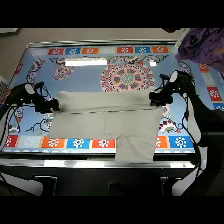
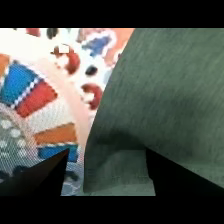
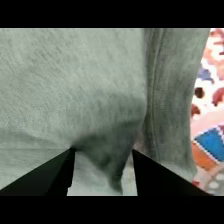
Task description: Fold the clothes and pants, and hang the long-sleeved shirts on hangers.
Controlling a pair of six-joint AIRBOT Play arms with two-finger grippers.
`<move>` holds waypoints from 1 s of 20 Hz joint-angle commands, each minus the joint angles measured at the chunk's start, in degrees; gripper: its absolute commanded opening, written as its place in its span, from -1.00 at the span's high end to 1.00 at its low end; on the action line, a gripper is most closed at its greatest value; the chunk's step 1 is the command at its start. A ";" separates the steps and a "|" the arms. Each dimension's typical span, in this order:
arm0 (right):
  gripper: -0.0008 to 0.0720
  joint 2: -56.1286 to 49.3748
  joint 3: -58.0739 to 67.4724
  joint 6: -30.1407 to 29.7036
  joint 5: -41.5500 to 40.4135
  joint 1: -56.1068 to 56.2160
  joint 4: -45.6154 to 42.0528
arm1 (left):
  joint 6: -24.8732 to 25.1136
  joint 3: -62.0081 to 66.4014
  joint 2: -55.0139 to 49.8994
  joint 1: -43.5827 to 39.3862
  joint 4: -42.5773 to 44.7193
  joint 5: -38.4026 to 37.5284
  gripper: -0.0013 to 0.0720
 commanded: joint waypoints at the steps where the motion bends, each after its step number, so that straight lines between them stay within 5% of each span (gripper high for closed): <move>1: -0.31 0.24 0.04 0.68 2.49 0.00 1.11 | -0.22 2.27 -0.28 0.13 0.35 -3.13 -0.81; 7: -0.37 13.05 0.02 -1.18 5.92 -2.54 0.57 | -1.01 9.38 7.78 5.68 2.78 -8.50 -0.81; 10: -0.39 21.75 -4.87 -4.17 7.67 -11.28 7.17 | 1.01 7.43 15.02 10.40 2.75 -10.49 -0.81; 14: -0.39 36.72 -32.83 -8.31 7.63 -23.15 16.26 | 0.94 -4.70 25.68 17.57 0.46 -9.81 -0.81; 20: -0.39 50.53 -68.26 -12.63 3.19 -24.61 21.42 | 0.87 -15.80 32.98 20.44 -2.14 -8.37 -0.81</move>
